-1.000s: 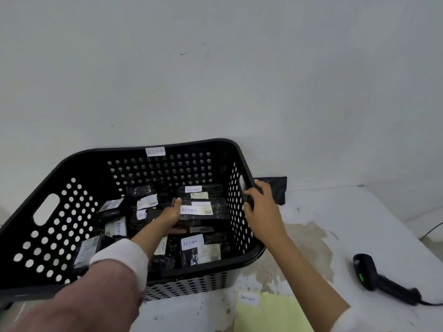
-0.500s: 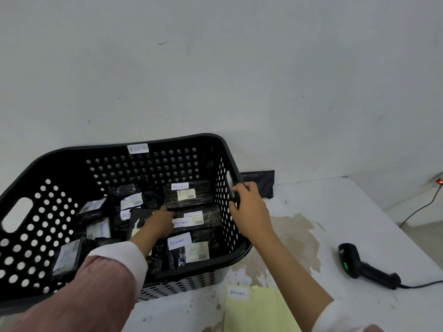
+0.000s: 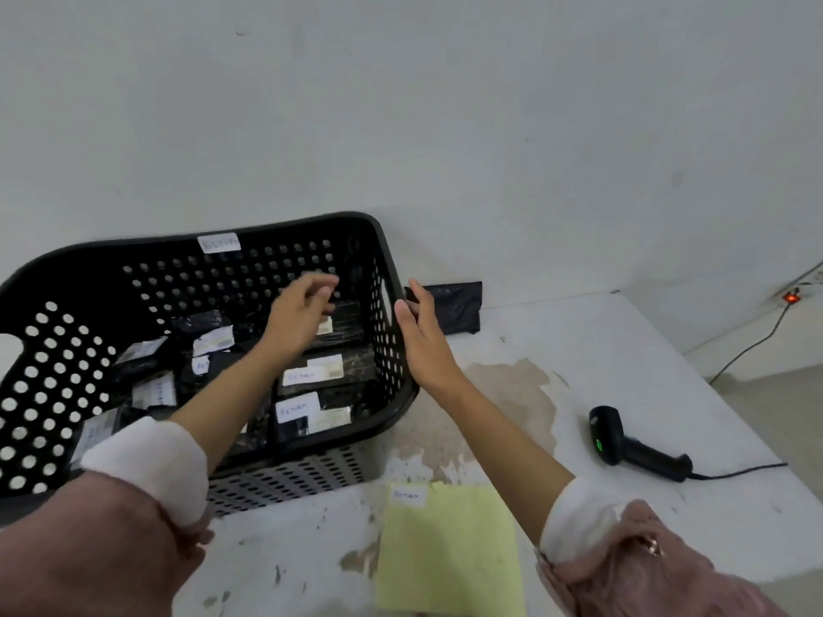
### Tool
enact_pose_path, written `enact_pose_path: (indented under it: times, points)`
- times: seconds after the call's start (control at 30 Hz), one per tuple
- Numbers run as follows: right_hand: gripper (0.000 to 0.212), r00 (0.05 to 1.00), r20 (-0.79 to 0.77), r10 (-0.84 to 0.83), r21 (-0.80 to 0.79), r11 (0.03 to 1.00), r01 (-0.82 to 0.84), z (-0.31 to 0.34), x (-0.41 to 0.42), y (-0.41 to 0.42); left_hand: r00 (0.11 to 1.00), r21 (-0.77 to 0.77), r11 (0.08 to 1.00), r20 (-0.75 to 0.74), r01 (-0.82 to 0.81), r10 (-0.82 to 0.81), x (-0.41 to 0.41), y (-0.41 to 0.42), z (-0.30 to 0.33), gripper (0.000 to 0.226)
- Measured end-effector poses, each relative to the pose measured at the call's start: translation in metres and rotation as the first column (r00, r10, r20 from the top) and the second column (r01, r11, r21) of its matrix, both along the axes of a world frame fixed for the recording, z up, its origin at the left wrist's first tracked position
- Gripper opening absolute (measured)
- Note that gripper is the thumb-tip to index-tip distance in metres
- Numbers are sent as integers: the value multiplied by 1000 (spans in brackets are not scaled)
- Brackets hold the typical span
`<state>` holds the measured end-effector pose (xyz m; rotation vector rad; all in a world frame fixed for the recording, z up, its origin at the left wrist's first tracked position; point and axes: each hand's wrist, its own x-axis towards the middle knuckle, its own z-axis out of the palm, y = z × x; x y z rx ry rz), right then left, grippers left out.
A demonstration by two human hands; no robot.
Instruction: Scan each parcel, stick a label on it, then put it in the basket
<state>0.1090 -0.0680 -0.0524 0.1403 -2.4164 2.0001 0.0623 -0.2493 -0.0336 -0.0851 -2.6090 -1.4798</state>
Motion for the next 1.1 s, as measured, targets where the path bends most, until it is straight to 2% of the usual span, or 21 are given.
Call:
enact_pose_path:
  times: [0.07, 0.13, 0.2, 0.3, 0.4, 0.47, 0.53, 0.63, 0.73, 0.83, 1.0, 1.1]
  points:
    - [52, 1000, -6, -25, 42, 999, 25, -19, 2, 30, 986, 135, 988, -159, 76, -54, 10, 39, 25, 25]
    - [51, 990, 5, -144, 134, 981, 142, -45, 8, 76, 949, 215, 960, -295, 180, -111, 24, 77, 45, 25]
    - [57, 964, 17, -265, 309, 918, 247, -78, 16, 136, 911, 234, 932, -373, 276, -176, 37, 117, 55, 25]
    - [79, 929, 116, -351, 566, 792, 228, -118, 37, 220, 871, 183, 903, -395, 388, -294, 45, 176, 46, 25]
    - [87, 879, 219, -424, 688, 706, 170, -144, 55, 277, 864, 72, 894, -302, 442, -403, 40, 226, 10, 25]
    - [86, 864, 294, -409, 755, 653, 52, -162, 62, 302, 888, 20, 898, -166, 439, -430, 32, 246, -26, 20]
    - [85, 850, 375, -370, 821, 559, -118, -179, 65, 319, 917, 1, 917, -12, 399, -399, 21, 256, -62, 18]
    - [66, 864, 374, -336, 903, 343, -258, -196, 59, 332, 944, -106, 943, 130, 317, -303, 2, 252, -104, 21]
    - [45, 898, 346, -271, 927, 248, -282, -205, 43, 339, 957, -212, 950, 224, 231, -183, -23, 241, -128, 30]
    - [43, 922, 356, -151, 909, 283, -305, -212, 20, 350, 965, -296, 942, 248, 155, -81, -49, 230, -133, 36]
    - [34, 932, 339, -126, 789, 578, -209, -212, -26, 368, 971, -451, 887, 237, 96, 15, -99, 227, -131, 44]
    - [25, 925, 349, -152, 713, 684, -156, -215, -50, 378, 967, -514, 852, 250, 96, 42, -129, 231, -131, 49]
